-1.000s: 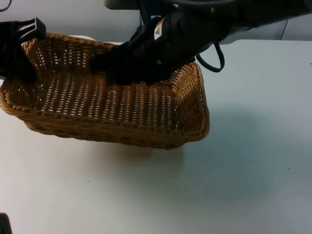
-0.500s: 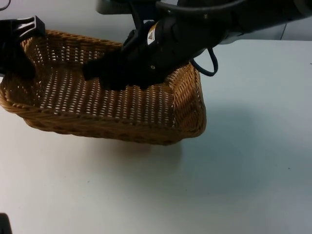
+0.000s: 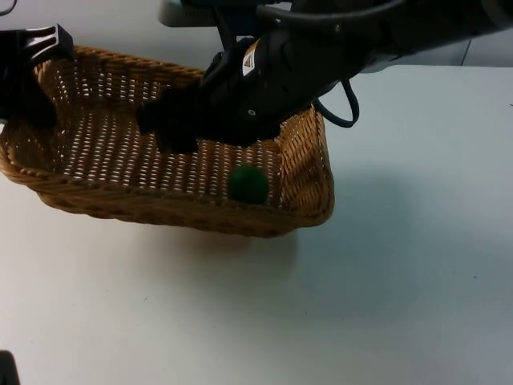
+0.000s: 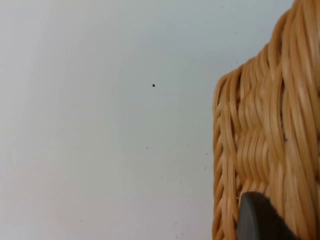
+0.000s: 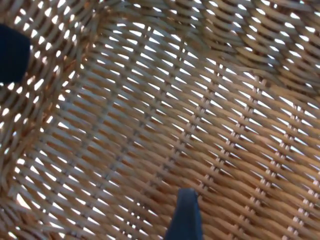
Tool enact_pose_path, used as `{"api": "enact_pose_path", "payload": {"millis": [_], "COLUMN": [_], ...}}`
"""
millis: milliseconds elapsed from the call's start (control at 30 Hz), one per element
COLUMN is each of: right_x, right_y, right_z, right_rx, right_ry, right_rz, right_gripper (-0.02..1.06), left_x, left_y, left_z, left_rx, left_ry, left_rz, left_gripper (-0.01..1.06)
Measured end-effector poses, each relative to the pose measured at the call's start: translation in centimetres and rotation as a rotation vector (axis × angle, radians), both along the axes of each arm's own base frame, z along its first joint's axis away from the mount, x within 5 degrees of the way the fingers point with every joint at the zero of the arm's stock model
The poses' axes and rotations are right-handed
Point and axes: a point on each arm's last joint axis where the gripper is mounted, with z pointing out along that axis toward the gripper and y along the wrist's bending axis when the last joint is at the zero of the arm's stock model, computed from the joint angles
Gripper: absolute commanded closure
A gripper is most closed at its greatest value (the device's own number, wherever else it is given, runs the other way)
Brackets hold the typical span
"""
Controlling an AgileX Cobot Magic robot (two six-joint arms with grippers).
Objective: Pick up the basket with the left hand and place the ball into the basket with the right hand.
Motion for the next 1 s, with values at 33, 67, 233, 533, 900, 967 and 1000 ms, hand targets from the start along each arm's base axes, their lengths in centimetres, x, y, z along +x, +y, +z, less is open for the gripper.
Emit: {"api": "enact_pose_path", "payload": {"millis": [33, 67, 233, 533, 900, 967, 1000], "right_x": [0.0, 0.0, -0.1, 0.0, 2.2, 2.2, 2.0], "right_y": [0.0, 0.0, -0.1, -2.4, -13.4, -14.2, -14.8], "right_z": [0.0, 0.0, 1.1, 6.9, 13.4, 14.2, 14.9], "right_rx": [-0.001, -0.002, -0.001, -0.049, -0.27, -0.272, -0.269], "right_ry": [0.001, 0.002, -0.023, -0.169, -0.194, -0.208, -0.22], "right_rz": [0.0, 0.0, 0.012, 0.054, -0.186, -0.206, -0.219], "right_gripper": [0.38, 0.4, 0.63, 1.05, 1.05, 1.05, 1.05], "left_x": [0.0, 0.0, 0.0, 0.0, 0.0, 0.0, 0.0], "left_y": [0.0, 0.0, 0.0, 0.0, 0.0, 0.0, 0.0], "left_z": [0.0, 0.0, 0.0, 0.0, 0.0, 0.0, 0.0], "left_rx": [0.0, 0.001, 0.001, 0.001, 0.003, 0.003, 0.003], "left_ry": [0.0, -0.001, -0.001, -0.001, -0.003, -0.003, -0.003], "left_rz": [0.0, -0.002, -0.002, -0.002, -0.002, -0.002, -0.002], "left_gripper": [1.05, 1.05, 1.05, 1.05, 1.05, 1.05, 1.05]}}
